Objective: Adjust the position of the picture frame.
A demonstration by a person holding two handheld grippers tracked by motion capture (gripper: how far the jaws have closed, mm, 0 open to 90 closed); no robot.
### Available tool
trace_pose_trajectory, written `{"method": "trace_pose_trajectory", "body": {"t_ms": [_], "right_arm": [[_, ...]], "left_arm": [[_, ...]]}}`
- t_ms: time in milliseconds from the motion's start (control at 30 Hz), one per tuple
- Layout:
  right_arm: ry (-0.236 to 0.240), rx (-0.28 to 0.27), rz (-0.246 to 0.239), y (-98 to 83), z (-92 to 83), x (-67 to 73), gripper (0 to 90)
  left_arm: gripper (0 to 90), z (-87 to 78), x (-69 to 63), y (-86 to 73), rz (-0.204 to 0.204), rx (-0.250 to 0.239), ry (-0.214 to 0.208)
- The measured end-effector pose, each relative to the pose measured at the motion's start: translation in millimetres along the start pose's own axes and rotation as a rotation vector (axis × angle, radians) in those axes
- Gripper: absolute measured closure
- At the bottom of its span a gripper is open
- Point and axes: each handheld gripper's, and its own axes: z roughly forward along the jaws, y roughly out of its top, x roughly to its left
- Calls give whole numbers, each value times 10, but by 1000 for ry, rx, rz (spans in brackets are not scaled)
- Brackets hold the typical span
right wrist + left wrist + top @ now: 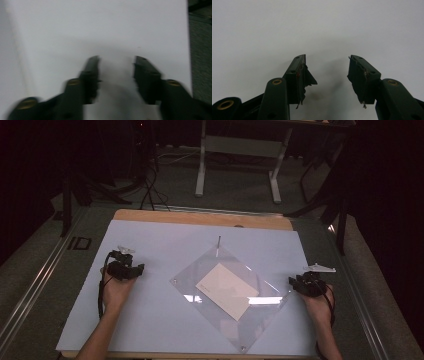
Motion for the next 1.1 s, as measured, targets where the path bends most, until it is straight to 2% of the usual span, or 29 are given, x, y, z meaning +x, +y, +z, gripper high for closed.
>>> {"method": "trace_pose_trajectory", "body": {"t_ms": [33, 133, 167, 233, 367, 467, 533, 667, 833, 900, 1100], "right_arm": [[0, 0, -12, -2, -14, 16, 634], [6, 5, -20, -4, -26, 32, 638], [20, 17, -56, -14, -71, 77, 642], [27, 20, -82, -23, -104, 101, 641], [31, 27, -105, -46, -162, 132, 639], [45, 22, -117, -73, -206, 151, 660], [53, 16, -123, -90, -234, 162, 678], [72, 17, -145, -127, -294, 197, 681], [88, 22, -173, -149, -351, 233, 675], [101, 23, -189, -165, -371, 252, 695], [123, 30, -221, -219, -401, 294, 734]], "left_arm": [[499, -23, 1, 45, 21, -6, -40], [501, -37, 1, 65, 25, -16, -58], [520, -60, 2, 102, 41, -22, -96], [525, -70, -9, 122, 50, -25, -113], [528, -54, -58, 141, 52, -42, -170], [533, -21, -118, 170, 83, -34, -187], [552, -8, -155, 196, 100, -32, -183], [562, 6, -199, 261, 123, -33, -205], [564, 29, -237, 326, 113, -54, -241], [563, 49, -260, 346, 127, -54, -244], [549, 116, -347, 415, 128, -67, -271]]}}
